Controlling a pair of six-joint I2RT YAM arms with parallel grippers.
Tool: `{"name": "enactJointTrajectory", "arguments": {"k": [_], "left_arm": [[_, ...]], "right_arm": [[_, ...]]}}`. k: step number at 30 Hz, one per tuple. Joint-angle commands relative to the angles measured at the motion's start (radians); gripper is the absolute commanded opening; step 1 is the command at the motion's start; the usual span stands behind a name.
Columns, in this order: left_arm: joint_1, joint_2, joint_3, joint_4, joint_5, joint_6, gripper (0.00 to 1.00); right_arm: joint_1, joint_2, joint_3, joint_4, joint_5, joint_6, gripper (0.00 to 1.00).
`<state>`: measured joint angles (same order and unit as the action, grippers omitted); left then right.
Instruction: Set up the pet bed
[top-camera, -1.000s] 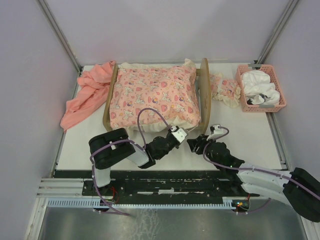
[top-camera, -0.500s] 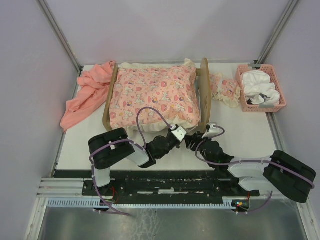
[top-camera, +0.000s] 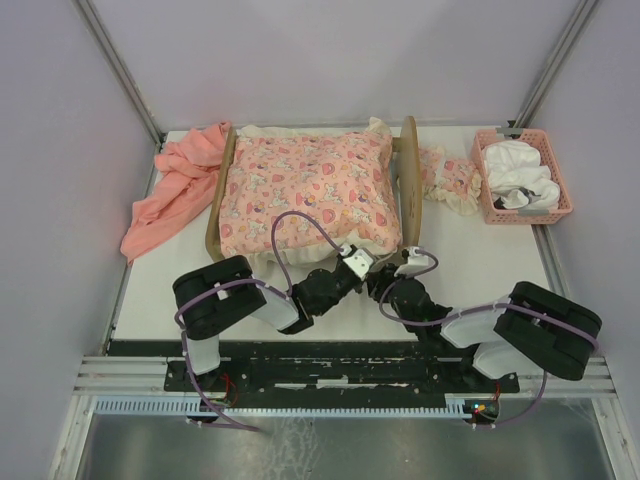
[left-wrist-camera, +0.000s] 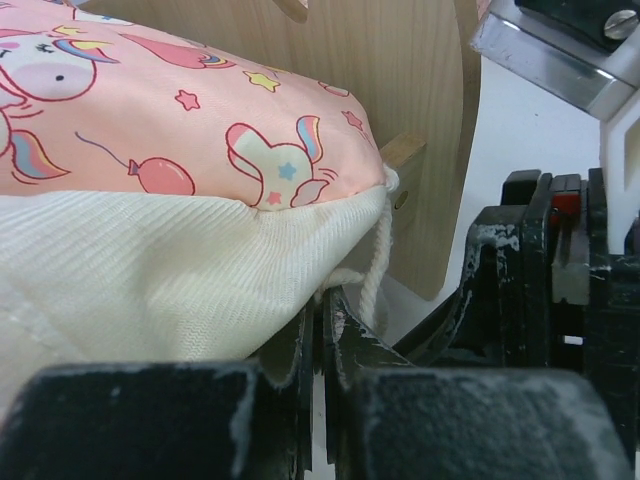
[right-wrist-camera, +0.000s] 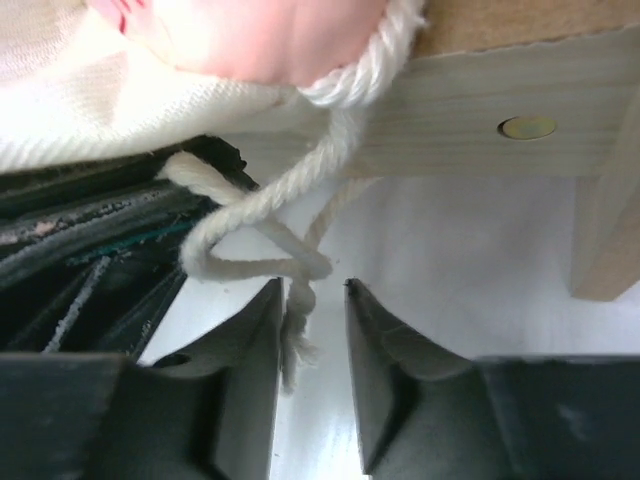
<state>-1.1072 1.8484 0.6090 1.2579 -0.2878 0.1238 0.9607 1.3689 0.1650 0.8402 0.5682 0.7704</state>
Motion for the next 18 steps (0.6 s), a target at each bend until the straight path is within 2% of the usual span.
{"name": "enactJointTrajectory", "arguments": {"k": [1,2,3,4,8,12,15,18], "left_arm": [[0.004,-0.047,0.017,0.037,-0.028,-0.034,0.03],[0.006,-0.049,0.014,0.038,-0.031,-0.034,0.03],[0.007,-0.05,0.011,0.038,-0.035,-0.033,0.03],[0.008,-0.053,0.006,0.038,-0.041,-0.034,0.03],[0.017,-0.063,-0.026,0.016,-0.07,-0.052,0.03],[0.017,-0.077,-0.07,-0.064,-0.126,-0.118,0.03],[0.018,-0.085,-0.13,-0.069,-0.168,-0.19,0.03],[0.019,-0.095,-0.167,-0.121,-0.213,-0.246,0.03]], "right_arm": [[0.007,0.039,0.024,0.123,0.01,0.007,0.26],[0.006,0.039,0.013,0.13,0.02,0.004,0.12],[0.006,0.029,0.002,0.118,0.043,0.0,0.04],[0.006,0.004,-0.008,0.073,0.08,-0.004,0.02],[0.001,-0.21,0.022,-0.377,0.232,0.0,0.02],[-0.003,-0.495,0.043,-0.646,0.303,-0.095,0.02],[-0.025,-0.639,0.06,-0.799,0.342,-0.164,0.02],[-0.047,-0.725,0.051,-0.803,0.301,-0.223,0.02]]}}
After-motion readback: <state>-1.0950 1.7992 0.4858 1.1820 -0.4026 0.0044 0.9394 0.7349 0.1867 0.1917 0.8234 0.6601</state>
